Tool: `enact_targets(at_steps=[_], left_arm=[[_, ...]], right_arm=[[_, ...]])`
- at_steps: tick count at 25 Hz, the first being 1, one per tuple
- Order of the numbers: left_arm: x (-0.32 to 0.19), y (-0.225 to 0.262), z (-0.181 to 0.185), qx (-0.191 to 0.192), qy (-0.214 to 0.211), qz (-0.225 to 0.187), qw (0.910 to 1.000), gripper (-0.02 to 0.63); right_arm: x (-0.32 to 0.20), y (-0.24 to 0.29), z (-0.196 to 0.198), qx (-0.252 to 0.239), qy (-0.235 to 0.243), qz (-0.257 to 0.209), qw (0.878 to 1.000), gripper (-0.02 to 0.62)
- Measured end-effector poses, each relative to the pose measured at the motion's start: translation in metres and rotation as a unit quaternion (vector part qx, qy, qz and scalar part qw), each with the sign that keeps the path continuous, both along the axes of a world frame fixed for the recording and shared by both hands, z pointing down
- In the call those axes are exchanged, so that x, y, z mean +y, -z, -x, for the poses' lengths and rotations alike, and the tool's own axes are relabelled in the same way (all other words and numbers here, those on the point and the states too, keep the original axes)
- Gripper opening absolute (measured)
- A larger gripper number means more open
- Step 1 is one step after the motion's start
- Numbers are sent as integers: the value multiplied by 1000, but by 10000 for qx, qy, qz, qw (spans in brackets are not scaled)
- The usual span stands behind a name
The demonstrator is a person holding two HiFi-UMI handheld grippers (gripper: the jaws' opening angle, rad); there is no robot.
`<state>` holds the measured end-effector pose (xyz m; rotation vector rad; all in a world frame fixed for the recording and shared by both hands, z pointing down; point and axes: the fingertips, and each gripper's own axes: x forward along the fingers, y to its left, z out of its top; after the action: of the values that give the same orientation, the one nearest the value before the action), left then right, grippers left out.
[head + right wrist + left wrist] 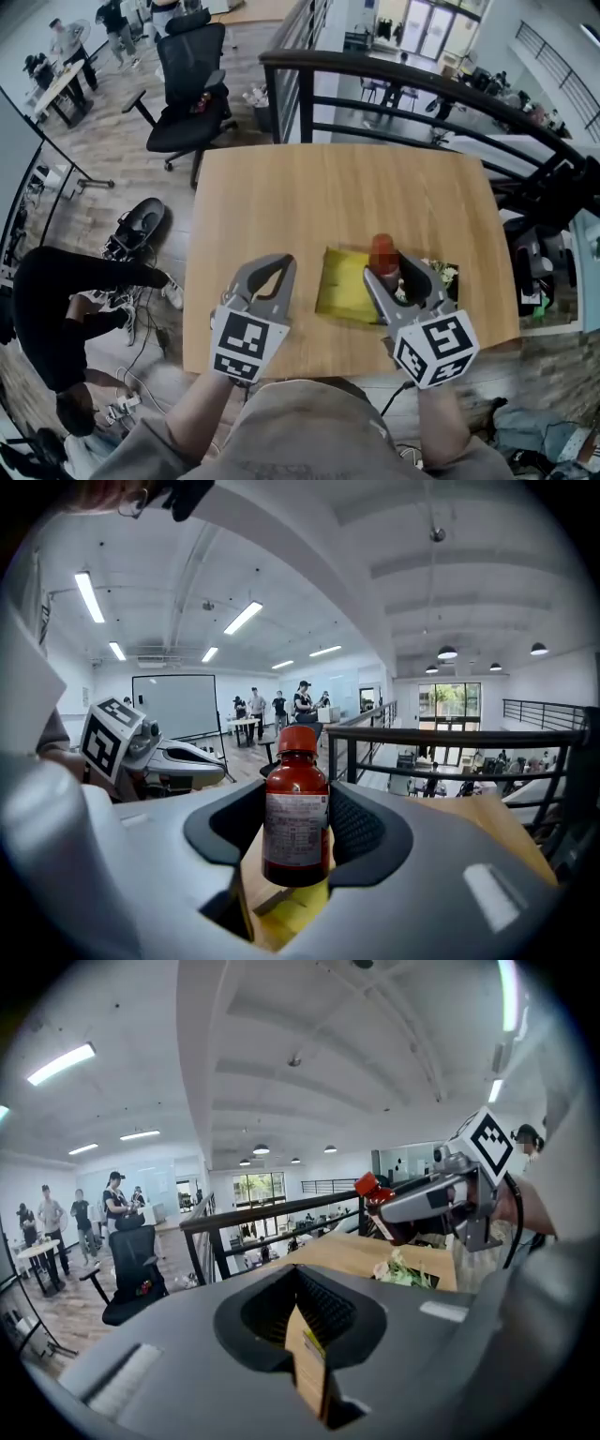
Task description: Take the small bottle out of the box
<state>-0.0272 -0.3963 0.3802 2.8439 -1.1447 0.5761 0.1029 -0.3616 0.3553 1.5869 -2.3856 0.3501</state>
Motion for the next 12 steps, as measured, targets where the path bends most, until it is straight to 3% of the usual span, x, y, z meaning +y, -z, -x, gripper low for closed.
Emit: enact_targets(at_steps=[8,12], left_arm=[[17,71,-15,389,-280,-715,9963,0],[32,88,-20,610,-306,-721,9951,1]], right_arm=[[35,74,-14,-202,-341,-932,9949,218],[56,91,-17,-374,-429,-1167,9915,218]])
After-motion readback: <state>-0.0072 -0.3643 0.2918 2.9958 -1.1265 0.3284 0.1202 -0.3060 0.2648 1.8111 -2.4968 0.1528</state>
